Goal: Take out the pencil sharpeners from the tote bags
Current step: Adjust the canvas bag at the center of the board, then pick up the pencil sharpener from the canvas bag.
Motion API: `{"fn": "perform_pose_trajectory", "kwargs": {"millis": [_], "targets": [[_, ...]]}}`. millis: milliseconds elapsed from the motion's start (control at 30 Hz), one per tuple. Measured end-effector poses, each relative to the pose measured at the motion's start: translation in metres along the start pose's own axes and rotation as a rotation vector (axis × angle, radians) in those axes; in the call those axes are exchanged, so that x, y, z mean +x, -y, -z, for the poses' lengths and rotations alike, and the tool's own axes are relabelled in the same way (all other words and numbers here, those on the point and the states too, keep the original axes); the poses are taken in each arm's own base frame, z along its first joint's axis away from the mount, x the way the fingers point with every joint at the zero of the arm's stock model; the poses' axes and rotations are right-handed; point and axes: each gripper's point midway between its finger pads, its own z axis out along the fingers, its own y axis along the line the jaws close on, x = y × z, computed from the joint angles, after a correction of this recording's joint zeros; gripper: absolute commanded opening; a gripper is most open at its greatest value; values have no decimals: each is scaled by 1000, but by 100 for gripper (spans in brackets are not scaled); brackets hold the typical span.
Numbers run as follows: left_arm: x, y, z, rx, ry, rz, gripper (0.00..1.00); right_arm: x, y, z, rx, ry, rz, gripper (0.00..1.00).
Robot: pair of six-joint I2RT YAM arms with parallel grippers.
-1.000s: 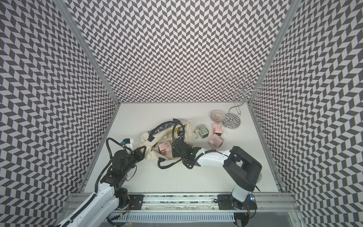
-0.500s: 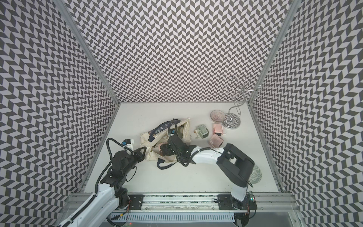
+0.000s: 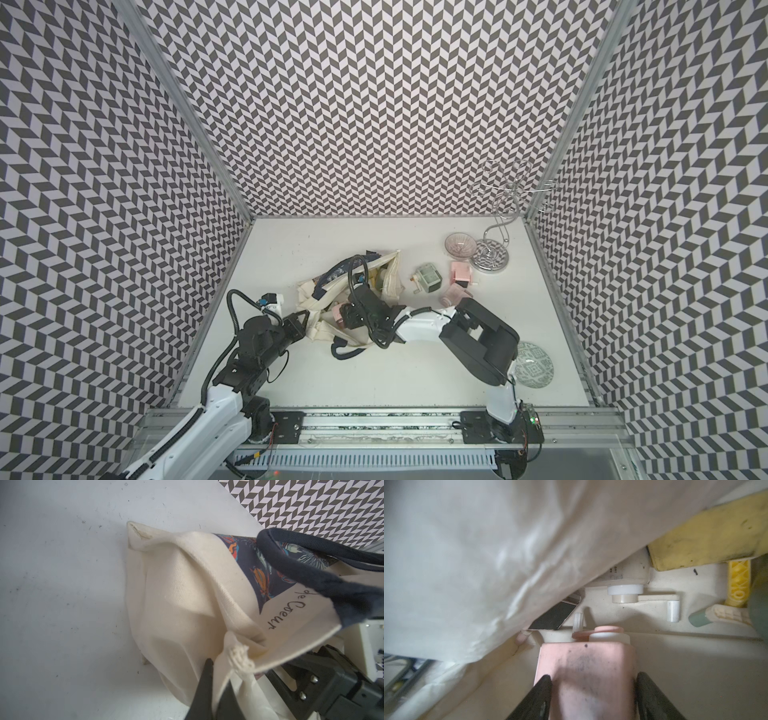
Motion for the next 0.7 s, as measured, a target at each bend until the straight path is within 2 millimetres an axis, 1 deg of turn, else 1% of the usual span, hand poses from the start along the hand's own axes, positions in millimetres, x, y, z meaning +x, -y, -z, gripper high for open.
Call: {"fn": "perform_pose_trajectory", "kwargs": {"millis": [100,233,300,400,467,533,600,700], "targets": [[-1,-1,0,-13,5,-2,0,0,3,6,11,14,1,55],[-2,-2,0,-18,11,-2,0,1,6,24,13,27,3,53],[-2,-3,0,-16,13,-1,0,-3,6,34,7,40,3,53],[0,-4,-1,-15,15,1,0,-13,2,49,-11,74,1,54],[-1,-4,-1,-14,16,2,0,-22,-2,57,-26,98,1,58],[-1,-4,-1,-14,16,2,0,-27,-5,60,-34,110,7,62],[-1,-3,-1,-13,17,0,0,-26,-6,58,-29,99,15,66],[-2,-3,-1,-14,17,-4,0,-22,-8,47,-13,62,29,74]]}}
